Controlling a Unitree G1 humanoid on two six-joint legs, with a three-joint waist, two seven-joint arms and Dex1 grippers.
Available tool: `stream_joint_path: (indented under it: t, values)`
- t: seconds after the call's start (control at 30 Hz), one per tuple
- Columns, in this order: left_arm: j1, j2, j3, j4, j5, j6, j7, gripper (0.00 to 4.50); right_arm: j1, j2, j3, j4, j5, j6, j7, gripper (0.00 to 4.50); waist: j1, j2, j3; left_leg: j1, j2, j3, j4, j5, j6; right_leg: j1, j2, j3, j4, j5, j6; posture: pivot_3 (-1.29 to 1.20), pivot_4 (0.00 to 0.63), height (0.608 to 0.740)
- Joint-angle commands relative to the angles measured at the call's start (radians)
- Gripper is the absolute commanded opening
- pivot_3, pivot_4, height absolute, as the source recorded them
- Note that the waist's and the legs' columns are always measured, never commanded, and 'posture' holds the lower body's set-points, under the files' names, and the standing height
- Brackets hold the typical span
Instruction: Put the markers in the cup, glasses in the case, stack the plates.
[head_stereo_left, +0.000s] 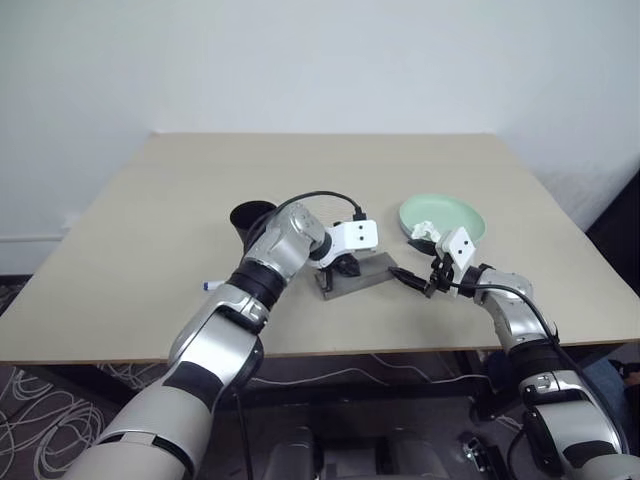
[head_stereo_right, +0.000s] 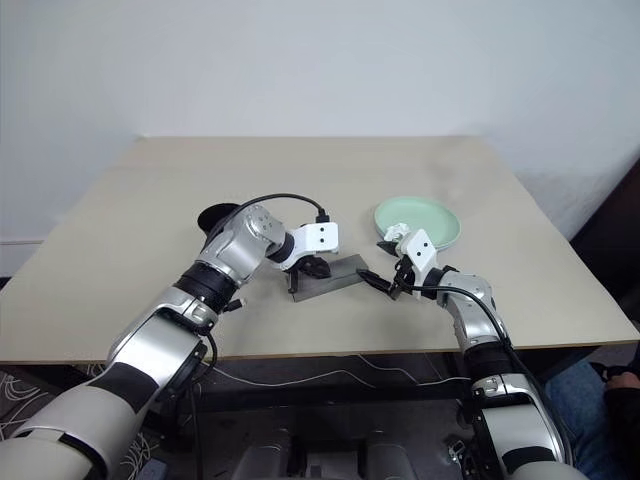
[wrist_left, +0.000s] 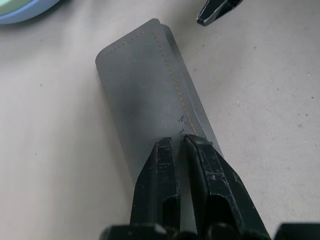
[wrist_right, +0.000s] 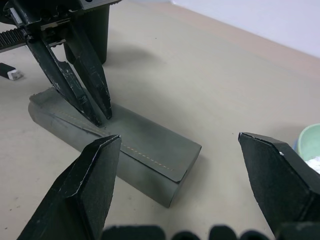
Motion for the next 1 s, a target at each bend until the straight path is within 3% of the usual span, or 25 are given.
stream_joint_path:
  t: [0.03, 0.23, 0.6, 0.7, 0.83, 1.0]
  values:
    - [0.033, 0.021, 0.01, -0.05, -0.022, 0.05, -0.008, 0.41, -0.036, 0.0, -0.012, -0.016, 0.008, -0.017, 0.007, 4.08, 0.0, 0.0, 0.0, 0.0, 0.0, 0.0, 0.0, 0.0, 0.0, 0.0, 0.0, 0.0, 0.0, 0.0, 0.0, 0.0, 0.0, 0.738]
    - [0.069, 0.073, 0.094, -0.228, -0.13, 0.1, -0.03, 0.41, -0.024, -0.002, -0.004, -0.057, 0.043, 0.03, 0.086, 4.08, 0.0, 0.001, 0.0, -0.001, 0.0, 0.0, -0.001, 0.0, 0.0, -0.001, 0.0, 0.0, 0.0, 0.001, -0.001, 0.0, 0.0, 0.738]
    - [0.28, 0.28, 0.262, -0.585, -0.339, 0.047, -0.06, 0.41, -0.013, -0.013, -0.004, -0.099, 0.06, 0.082, 0.151, 4.08, 0.0, 0.001, 0.0, -0.002, 0.002, 0.001, -0.001, 0.0, 0.0, -0.002, -0.001, 0.001, 0.0, 0.001, -0.001, 0.0, 0.0, 0.738]
    - [0.379, 0.373, 0.299, -0.697, -0.4, 0.1, -0.099, 0.97, -0.015, -0.015, -0.001, -0.095, 0.055, 0.081, 0.154, 4.08, 0.0, 0.001, 0.0, -0.001, 0.003, 0.001, -0.002, 0.0, 0.0, -0.003, -0.001, 0.001, 0.0, 0.001, -0.001, 0.0, 0.0, 0.738]
    - [0.475, 0.495, 0.322, -0.78, -0.436, 0.157, -0.122, 2.33, -0.022, -0.017, 0.005, -0.085, 0.051, 0.083, 0.163, 4.08, 0.001, 0.001, 0.0, -0.002, 0.004, 0.001, -0.004, 0.0, 0.0, -0.006, -0.001, 0.001, -0.001, 0.001, -0.002, 0.0, 0.0, 0.738]
    - [0.491, 0.603, 0.313, -0.785, -0.397, 0.27, -0.068, 4.11, -0.033, -0.017, 0.011, -0.074, 0.048, 0.085, 0.175, 4.08, 0.007, 0.001, 0.0, -0.002, 0.005, 0.001, -0.005, 0.0, 0.0, -0.006, -0.004, 0.0, -0.001, 0.001, -0.002, 0.0, 0.0, 0.738]
